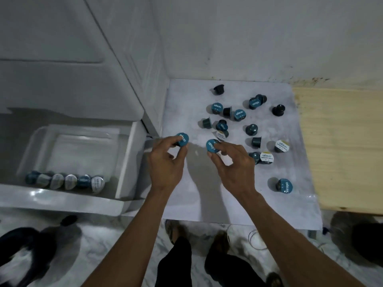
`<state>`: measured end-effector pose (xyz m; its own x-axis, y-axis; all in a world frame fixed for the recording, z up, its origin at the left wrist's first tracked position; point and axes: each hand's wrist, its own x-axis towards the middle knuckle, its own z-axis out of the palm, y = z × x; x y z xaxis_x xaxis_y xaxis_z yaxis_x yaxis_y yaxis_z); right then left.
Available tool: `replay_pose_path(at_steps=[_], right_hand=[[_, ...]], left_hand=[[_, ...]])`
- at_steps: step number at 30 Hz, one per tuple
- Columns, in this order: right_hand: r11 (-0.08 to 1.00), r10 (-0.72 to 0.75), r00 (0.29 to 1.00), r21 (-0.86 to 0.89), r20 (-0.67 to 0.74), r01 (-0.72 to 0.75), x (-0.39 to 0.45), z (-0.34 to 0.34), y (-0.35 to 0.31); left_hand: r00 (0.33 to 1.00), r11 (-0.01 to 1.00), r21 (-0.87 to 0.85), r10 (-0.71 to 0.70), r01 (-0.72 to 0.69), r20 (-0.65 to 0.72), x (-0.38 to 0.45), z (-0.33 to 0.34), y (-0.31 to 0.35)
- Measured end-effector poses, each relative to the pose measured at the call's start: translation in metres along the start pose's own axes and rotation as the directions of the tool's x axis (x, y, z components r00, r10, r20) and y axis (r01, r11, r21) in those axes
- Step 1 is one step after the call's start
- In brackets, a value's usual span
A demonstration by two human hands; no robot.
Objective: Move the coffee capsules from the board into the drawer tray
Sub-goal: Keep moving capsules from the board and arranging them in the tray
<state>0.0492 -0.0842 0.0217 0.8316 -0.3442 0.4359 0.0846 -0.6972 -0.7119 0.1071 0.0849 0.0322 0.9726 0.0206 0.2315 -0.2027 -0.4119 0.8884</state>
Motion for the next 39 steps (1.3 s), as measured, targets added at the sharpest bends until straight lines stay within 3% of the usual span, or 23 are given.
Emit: replay_pose_path(at_steps=[9,14,18,23,28,32,39], right_hand=[[0.994,-0.028,0.999,0.106,-0.037,0.032,0.026,-0.01,-0.11],[0.98,-0.026,0.998,0.196,0.058,0.014,0.023,0.032,-0.179],[0.976,-0.019,0.987,0.218,0.157,-0.016,0.016,0.083,-0.231],[0.987,0.079,0.966,0.118,0.246,-0.111,0.001,0.146,-0.282],[0.986,0.127,0.926,0.059,0.356,-0.158,-0.017,0.191,-0.307],[0.99,0.121,0.874,0.003,0.471,-0.139,-0.017,0.225,-0.311],[0.983,0.18,0.746,-0.082,0.641,-0.166,0.002,0.27,-0.313]], left_hand=[[0.986,0.99,0.02,0.142,-0.141,-0.088,0.02,-0.12,0.068],[0.991,0.986,0.116,0.13,-0.124,-0.043,0.04,-0.222,0.037],[0.999,0.975,0.221,-0.003,-0.004,0.032,0.073,-0.313,-0.007],[0.987,0.935,0.352,-0.082,0.029,0.136,0.111,-0.402,-0.062],[0.921,0.918,0.394,-0.115,-0.045,0.372,0.132,-0.422,-0.099],[0.826,0.915,0.393,-0.151,-0.091,0.543,0.14,-0.417,-0.117],[0.72,0.898,0.408,-0.174,-0.163,0.672,0.168,-0.402,-0.138]])
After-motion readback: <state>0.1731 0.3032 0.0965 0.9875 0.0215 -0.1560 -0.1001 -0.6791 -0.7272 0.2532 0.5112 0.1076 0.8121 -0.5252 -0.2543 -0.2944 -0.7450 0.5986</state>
